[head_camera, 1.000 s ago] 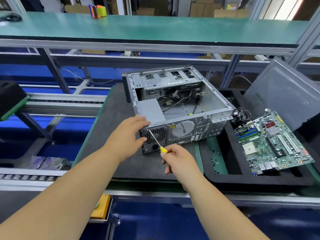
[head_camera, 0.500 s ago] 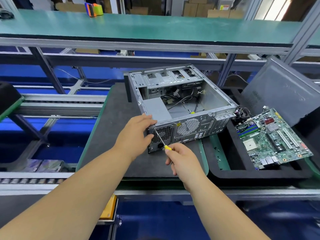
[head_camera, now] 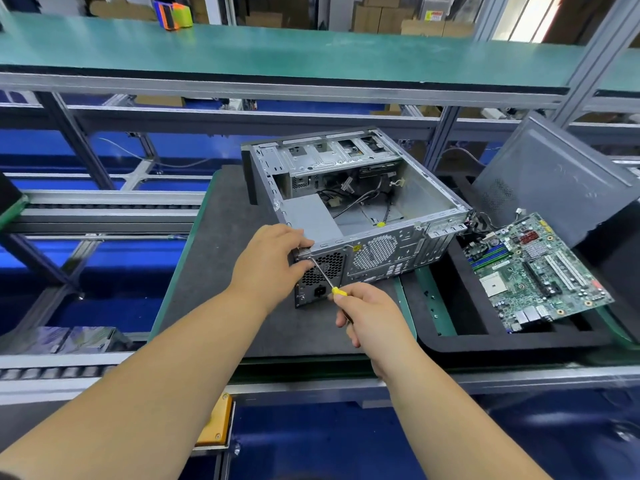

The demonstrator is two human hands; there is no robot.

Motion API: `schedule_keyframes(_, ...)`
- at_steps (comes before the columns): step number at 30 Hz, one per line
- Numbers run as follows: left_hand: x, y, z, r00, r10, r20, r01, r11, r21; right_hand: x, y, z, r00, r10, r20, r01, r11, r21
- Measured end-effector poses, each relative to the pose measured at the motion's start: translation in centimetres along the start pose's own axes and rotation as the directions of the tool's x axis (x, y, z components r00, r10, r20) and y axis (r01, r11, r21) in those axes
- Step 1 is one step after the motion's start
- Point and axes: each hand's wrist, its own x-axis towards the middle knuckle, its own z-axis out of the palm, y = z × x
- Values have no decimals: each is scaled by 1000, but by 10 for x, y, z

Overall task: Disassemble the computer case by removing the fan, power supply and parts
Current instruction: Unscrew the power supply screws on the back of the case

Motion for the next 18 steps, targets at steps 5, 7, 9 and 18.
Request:
schedule_keyframes(5, -1, -2, 2, 1000, 9, 1, -9, 1000, -5, -2, -1, 0, 1000, -7, 13, 8, 999, -41)
schedule_keyframes(7, -1, -2, 2, 1000, 9, -2, -9, 1000, -6, -1, -1, 1, 1000, -9, 8, 10, 999, -42)
schedule_keyframes(9, -1, -1, 2, 1000, 10, -5, -10, 1000, -14, -1, -2, 1, 1000, -13, -3, 13, 1000, -23)
schedule_keyframes(18, -2, 3, 0, 1000, 5, -19, -6, 999, -33, 3, -5, 6, 916, 287, 280, -391, 795, 465)
